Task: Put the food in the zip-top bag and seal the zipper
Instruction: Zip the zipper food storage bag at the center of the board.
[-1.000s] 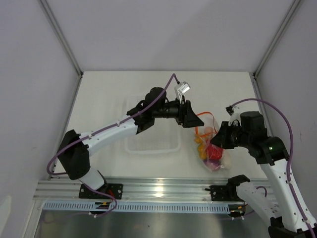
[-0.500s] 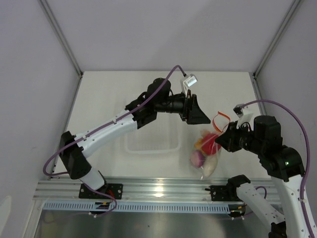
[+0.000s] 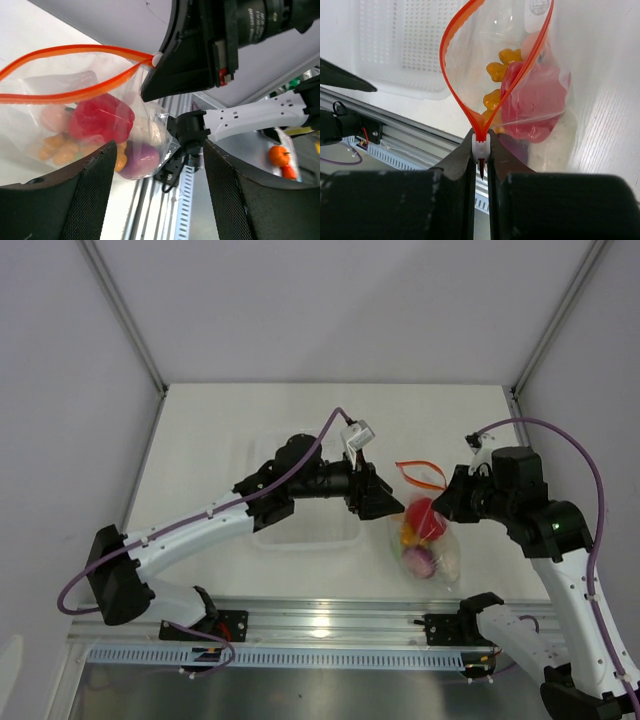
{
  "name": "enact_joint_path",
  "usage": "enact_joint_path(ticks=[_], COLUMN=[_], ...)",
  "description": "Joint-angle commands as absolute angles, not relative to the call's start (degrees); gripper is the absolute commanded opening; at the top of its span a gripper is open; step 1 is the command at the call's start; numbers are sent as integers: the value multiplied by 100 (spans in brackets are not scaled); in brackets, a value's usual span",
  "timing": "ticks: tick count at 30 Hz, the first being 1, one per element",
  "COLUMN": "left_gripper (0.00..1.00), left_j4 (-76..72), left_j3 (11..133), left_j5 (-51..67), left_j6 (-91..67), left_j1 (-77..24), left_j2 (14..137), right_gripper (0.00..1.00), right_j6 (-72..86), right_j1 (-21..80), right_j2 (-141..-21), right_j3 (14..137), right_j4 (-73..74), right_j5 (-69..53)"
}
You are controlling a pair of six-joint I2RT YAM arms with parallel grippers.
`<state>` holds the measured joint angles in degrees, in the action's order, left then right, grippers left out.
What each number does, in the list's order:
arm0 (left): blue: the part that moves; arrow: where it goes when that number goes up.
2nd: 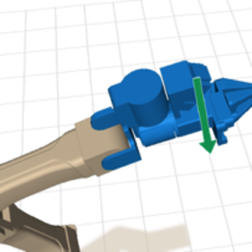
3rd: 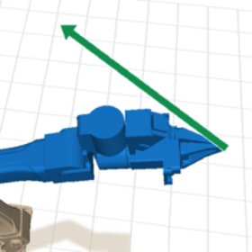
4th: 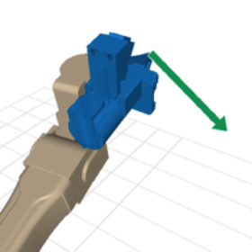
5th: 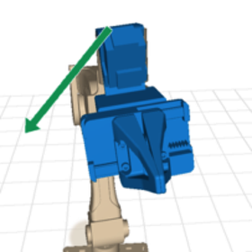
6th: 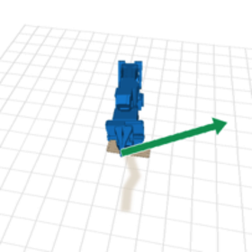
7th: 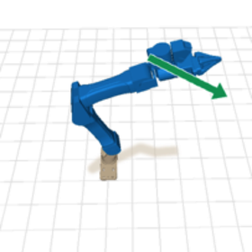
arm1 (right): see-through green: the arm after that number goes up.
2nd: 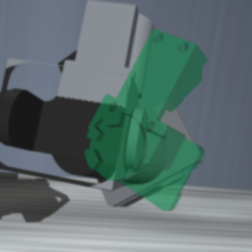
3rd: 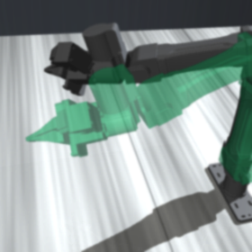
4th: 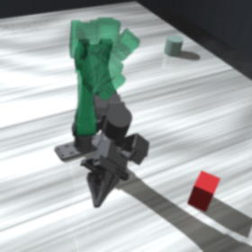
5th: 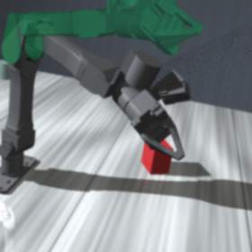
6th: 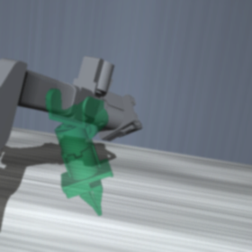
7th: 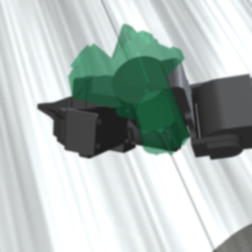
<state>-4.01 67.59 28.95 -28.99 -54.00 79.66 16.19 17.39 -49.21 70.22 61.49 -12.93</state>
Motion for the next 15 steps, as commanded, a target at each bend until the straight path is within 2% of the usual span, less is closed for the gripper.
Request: enact_joint_path(ticks=[1,5,10,15], left_gripper=[73,70,70,79], left_j4=[-1106,-1178,-809,-1011], left_j3=[6426,6074,6477,6547], left_j5=[2277,1646,775,-191], left_j6=[-2163,-2311,-2031,-1627], left_j1=[-5519,-5799,-6503,-6916], left_j2=[7375,7225,7619,7953], right_gripper=[0,0,0,0], right_j6=[1810,2170,2671,3005], right_j1=[1723,1723,1714,1723], right_j2=[-4878,-4957,-5018,-5062], right_j3=[7295,7260,7304,7497], right_j4=[5985,5819,5695,5941], right_j5=[-1126,-1248,-1125,-853])
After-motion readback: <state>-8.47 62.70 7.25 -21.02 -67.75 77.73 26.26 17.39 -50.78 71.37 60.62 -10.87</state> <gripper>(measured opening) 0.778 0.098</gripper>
